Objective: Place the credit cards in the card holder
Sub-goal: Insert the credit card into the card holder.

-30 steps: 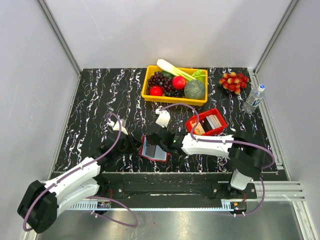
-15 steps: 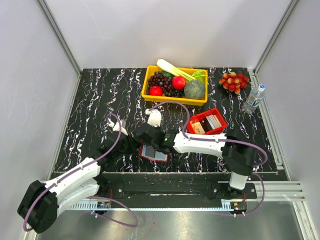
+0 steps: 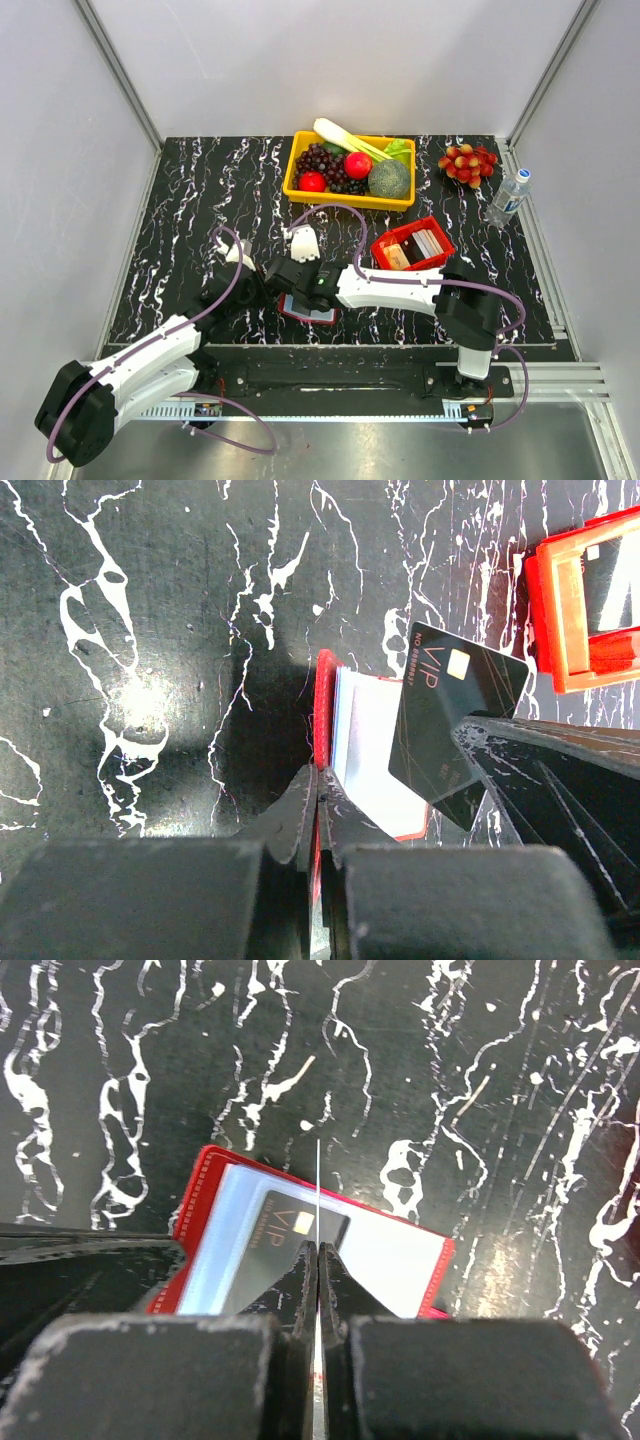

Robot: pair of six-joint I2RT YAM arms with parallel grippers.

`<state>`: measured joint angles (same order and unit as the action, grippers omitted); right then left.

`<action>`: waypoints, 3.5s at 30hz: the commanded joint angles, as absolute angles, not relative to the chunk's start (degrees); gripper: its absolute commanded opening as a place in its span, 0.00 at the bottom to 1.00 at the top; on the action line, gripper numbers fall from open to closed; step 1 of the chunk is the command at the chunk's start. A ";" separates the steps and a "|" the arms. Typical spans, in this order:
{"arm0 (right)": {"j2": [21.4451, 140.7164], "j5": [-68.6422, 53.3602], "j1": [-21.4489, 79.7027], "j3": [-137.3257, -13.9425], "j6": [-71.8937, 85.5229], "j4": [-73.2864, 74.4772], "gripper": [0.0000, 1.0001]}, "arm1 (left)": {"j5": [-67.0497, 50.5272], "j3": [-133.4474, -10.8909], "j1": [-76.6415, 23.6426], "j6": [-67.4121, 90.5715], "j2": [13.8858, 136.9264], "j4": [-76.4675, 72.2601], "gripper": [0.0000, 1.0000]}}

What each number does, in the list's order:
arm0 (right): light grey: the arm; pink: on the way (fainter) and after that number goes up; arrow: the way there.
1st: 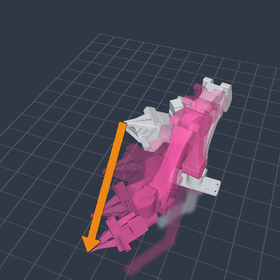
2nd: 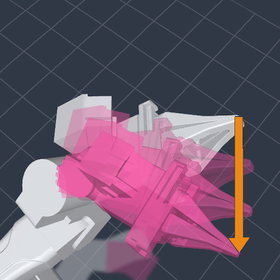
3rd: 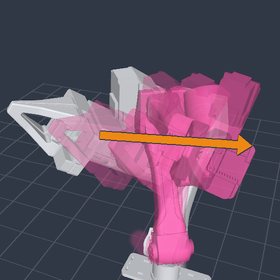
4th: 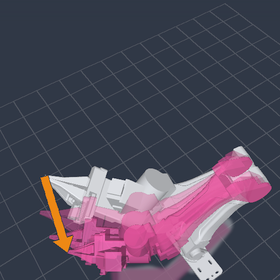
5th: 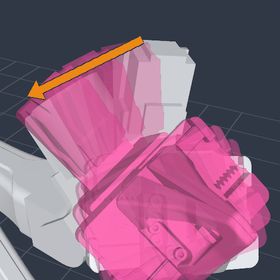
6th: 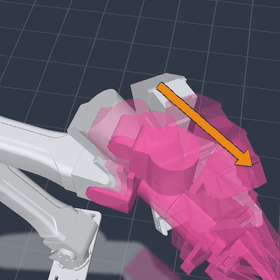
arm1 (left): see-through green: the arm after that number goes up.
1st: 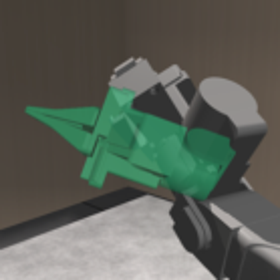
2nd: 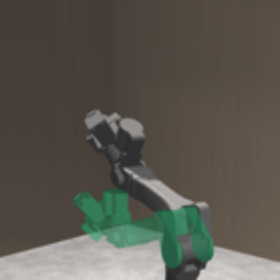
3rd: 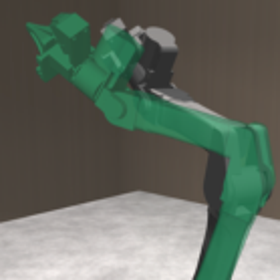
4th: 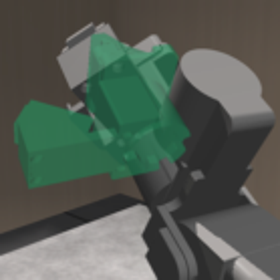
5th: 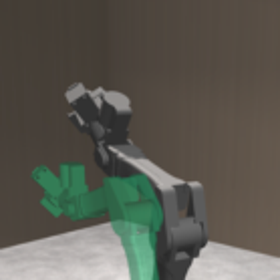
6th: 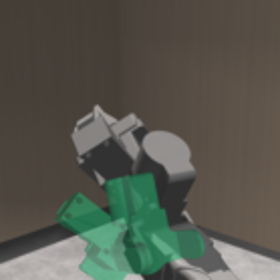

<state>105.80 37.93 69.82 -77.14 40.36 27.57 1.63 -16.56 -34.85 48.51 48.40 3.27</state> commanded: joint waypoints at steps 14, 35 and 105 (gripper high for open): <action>102.04 37.27 69.96 -75.50 46.84 18.63 0.00 | 0.26 -16.70 -34.72 49.13 46.06 0.26 0.00; 98.61 38.15 70.14 -71.19 50.36 12.74 0.00 | 0.26 -16.70 -34.72 49.39 46.14 0.26 0.00; 99.23 43.95 73.39 -72.25 50.62 19.51 0.00 | -5.36 -16.96 -34.80 49.13 43.95 -3.34 0.00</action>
